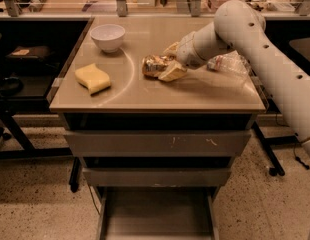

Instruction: Pick orange can from bottom drawer and place on counter

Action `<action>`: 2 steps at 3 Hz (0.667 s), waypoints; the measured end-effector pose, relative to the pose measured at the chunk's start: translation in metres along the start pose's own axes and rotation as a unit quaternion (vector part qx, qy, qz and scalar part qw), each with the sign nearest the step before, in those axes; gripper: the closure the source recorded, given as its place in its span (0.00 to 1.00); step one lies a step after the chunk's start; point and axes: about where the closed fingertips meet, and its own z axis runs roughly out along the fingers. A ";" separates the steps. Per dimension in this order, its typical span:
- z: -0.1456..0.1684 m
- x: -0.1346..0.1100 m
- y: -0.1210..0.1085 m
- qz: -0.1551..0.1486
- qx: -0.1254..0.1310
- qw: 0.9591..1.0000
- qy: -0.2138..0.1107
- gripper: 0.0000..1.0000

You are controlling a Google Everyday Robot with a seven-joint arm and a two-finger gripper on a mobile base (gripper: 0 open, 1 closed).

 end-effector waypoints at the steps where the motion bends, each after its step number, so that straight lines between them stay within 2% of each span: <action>1: 0.000 0.000 0.000 0.000 0.000 1.000 0.000 0.00; 2: 0.000 0.000 0.000 0.000 0.000 1.000 0.000 0.00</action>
Offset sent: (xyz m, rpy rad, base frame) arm 0.0000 0.0000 0.0000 0.0000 0.0000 0.0000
